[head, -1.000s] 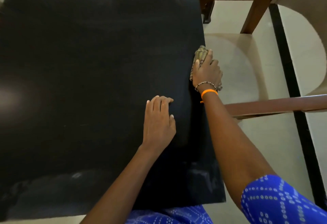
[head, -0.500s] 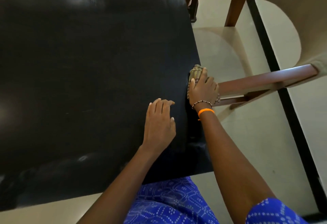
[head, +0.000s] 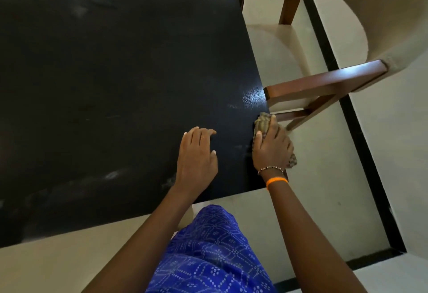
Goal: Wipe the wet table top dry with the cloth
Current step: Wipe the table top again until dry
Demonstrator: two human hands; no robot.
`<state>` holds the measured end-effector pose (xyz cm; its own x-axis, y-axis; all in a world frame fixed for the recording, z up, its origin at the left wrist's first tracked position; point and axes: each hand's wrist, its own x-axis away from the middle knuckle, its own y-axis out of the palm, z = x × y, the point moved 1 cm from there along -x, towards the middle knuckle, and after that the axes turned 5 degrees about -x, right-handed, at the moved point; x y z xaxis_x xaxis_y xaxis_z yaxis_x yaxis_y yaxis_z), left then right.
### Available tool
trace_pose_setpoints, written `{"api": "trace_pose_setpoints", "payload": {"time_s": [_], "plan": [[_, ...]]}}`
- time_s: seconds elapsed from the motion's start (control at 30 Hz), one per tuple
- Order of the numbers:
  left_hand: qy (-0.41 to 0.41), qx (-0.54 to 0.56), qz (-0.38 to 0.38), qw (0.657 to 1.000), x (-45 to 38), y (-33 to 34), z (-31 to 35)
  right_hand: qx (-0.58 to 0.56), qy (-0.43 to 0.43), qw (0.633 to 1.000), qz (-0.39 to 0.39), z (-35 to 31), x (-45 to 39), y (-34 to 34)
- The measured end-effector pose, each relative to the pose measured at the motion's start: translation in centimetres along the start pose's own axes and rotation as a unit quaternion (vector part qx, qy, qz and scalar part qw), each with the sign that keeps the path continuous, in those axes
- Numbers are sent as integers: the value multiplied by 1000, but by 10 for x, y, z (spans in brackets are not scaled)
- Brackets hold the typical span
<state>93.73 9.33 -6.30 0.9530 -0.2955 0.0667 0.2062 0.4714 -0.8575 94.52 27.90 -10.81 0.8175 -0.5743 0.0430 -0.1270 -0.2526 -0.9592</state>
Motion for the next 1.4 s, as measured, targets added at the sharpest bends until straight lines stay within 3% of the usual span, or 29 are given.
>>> {"api": "trace_pose_setpoints", "payload": {"time_s": [0.3,0.6,1.03,1.17,1.4], "plan": [[-51,-3,16,999,37,-22,-42,52,-64,996,-37,-47,-16,17],[-147,-3,96,984,88,-66,-111,5,-209,973,-101,-187,67,58],[-328,8,191,925,167,-120,-226,23,-354,926,-133,-348,158,108],[-388,9,215,896,175,-137,-266,38,-476,862,-169,-412,211,127],[-462,108,211,855,163,-159,-328,88,-706,673,-202,-488,193,146]]}}
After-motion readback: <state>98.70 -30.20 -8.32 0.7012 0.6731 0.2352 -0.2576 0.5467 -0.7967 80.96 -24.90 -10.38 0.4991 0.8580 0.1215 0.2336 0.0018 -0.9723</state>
